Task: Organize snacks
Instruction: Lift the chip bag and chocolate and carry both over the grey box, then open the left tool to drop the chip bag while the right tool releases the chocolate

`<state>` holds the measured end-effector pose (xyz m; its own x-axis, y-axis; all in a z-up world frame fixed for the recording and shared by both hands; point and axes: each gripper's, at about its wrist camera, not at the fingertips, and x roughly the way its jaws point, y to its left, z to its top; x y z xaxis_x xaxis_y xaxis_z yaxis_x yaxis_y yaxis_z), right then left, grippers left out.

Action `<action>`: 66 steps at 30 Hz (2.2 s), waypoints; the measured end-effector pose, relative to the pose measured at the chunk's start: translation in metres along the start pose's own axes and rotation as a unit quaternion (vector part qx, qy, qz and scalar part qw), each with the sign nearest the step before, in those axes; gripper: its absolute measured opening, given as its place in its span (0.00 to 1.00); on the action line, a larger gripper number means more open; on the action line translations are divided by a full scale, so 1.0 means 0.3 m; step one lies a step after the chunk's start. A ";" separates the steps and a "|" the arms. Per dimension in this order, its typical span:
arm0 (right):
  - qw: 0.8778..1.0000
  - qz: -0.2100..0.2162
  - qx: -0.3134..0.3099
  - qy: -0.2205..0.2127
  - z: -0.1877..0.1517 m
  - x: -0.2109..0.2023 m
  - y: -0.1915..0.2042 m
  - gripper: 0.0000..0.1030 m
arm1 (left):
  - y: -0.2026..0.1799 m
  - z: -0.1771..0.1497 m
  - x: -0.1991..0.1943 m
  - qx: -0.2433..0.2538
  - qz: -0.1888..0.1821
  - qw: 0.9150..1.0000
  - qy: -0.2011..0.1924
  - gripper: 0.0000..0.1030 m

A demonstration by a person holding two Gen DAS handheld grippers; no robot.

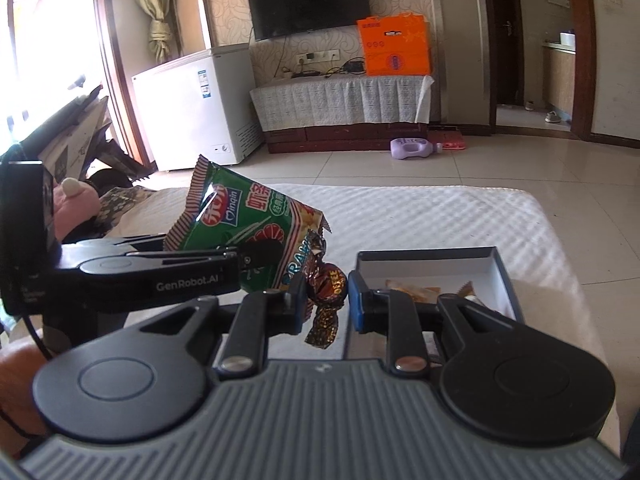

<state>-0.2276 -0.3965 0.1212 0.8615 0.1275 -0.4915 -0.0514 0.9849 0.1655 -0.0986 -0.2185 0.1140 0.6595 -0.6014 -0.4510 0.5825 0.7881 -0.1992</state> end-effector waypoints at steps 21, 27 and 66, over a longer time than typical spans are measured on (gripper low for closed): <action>0.998 -0.042 0.040 -0.006 -0.064 -0.107 -0.186 0.25 | -0.328 -0.021 0.213 0.029 -0.058 0.998 0.013 0.52; 0.998 -0.044 0.040 0.001 -0.076 -0.099 -0.201 0.25 | -0.339 -0.013 0.324 0.019 -0.062 0.998 0.019 0.53; 0.995 -0.023 -0.011 0.098 -0.147 0.138 -0.079 0.25 | -0.127 -0.040 0.149 0.078 0.018 0.997 -0.024 1.00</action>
<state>-0.2128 -0.4095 0.0591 0.7477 0.1015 -0.6563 -0.0275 0.9921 0.1221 -0.0970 -0.2738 0.0911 0.7009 -0.5813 -0.4134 0.6222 0.7816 -0.0443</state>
